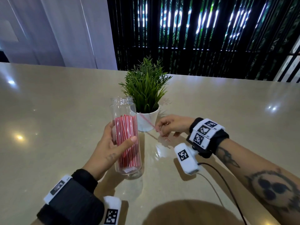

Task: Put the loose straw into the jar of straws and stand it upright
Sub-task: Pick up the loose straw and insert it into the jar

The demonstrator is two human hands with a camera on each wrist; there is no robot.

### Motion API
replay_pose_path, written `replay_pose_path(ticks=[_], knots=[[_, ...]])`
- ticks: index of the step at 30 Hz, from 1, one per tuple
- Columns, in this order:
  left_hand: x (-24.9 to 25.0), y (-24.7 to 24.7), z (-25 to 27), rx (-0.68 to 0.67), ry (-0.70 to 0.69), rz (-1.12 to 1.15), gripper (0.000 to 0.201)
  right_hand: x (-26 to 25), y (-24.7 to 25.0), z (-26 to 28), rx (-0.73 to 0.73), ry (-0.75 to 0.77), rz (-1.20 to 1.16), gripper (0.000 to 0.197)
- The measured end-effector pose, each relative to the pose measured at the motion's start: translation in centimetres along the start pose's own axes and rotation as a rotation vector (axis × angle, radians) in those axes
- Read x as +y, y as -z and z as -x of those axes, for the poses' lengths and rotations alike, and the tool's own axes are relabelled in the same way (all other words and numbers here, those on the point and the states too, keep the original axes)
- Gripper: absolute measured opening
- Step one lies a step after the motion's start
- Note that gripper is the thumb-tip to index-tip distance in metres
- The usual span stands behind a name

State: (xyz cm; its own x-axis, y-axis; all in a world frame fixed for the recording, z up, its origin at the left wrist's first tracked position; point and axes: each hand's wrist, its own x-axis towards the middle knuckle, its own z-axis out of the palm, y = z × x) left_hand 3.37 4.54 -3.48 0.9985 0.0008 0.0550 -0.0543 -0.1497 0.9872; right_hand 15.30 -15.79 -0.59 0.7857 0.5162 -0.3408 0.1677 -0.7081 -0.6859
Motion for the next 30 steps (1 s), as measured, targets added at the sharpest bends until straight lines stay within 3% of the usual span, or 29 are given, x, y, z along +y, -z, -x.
replay_pose_path(ticks=[4, 9, 15, 18, 24, 30], knots=[[0.3, -0.2, 0.1, -0.007, -0.01, -0.01, 0.105, -0.7, 1.3, 2.6, 0.122, 0.082, -0.135, 0.021], [0.7, -0.8, 0.2, -0.022, -0.062, 0.008, 0.092, -3.6, 4.1, 5.2, 0.388, 0.272, -0.289, 0.021], [1.4, -1.8, 0.6, -0.066, -0.118, 0.014, 0.082, -8.4, 5.6, 6.3, 0.47, 0.454, -0.447, 0.021], [1.9, -2.4, 0.8, -0.086, -0.13, 0.029, 0.069, -10.3, 5.6, 6.1, 0.512, 0.467, -0.466, 0.022], [1.9, -2.9, 1.3, -0.089, -0.138, 0.034, 0.072, -12.1, 4.2, 5.1, 0.655, 0.433, -0.298, 0.026], [1.7, -2.7, 1.9, -0.084, -0.119, 0.031, 0.075, -11.9, 2.7, 5.7, 0.511, 0.395, -0.184, 0.025]])
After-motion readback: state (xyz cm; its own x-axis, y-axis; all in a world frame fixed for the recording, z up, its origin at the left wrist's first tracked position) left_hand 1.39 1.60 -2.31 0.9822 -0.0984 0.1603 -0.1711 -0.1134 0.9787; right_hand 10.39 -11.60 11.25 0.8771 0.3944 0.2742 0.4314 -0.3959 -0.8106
